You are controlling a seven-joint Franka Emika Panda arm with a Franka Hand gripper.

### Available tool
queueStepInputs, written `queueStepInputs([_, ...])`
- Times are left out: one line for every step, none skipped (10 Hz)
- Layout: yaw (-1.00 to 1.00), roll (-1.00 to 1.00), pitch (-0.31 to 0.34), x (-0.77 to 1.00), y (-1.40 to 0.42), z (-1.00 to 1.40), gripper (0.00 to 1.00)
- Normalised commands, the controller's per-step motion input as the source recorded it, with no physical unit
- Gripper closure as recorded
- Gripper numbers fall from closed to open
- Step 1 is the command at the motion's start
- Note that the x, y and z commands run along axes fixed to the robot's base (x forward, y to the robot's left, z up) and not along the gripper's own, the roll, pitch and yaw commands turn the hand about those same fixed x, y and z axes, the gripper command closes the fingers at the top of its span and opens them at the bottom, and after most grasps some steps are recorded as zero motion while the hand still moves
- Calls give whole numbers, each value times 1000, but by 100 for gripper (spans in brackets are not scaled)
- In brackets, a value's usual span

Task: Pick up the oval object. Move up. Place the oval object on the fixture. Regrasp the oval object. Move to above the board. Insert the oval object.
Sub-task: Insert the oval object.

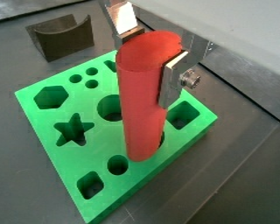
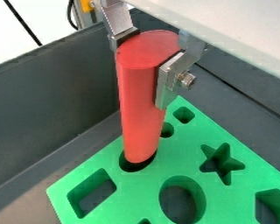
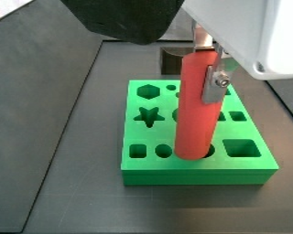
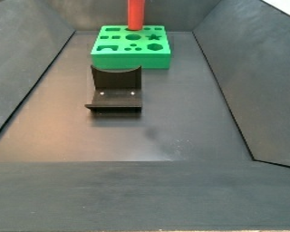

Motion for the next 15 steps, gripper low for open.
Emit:
queueStepInputs([0,19,121,1000,-294,0,100])
queueStepInputs([3,54,110,1000,-240,0,100])
queueStepInputs([89,69,136,1000,0,54,100])
queueStepInputs([71,57,160,1000,111,114,100])
queueStepInputs([51,99,191,1000,303,54,100])
queueStepInputs([91,129,176,963,294,0,100])
queueStepInputs([20,69,86,494,11,-37,100])
queueStepInputs([0,10,6,11,-26,0,100])
queueStepInputs([-6,133,0,0,-180,-249,100])
queueStepInputs([-126,86,0,117,-217,-269,100])
queueStepInputs([-37,34,0,54,-20,-83,100])
queueStepInputs([-49,47,0,0,0,-91,100])
queueStepInputs([-137,97,0,0,129,-131,100])
queueStepInputs([-154,97,0,-80,246,-120,100])
queueStepInputs([-169,41,0,-80,197,-23,100])
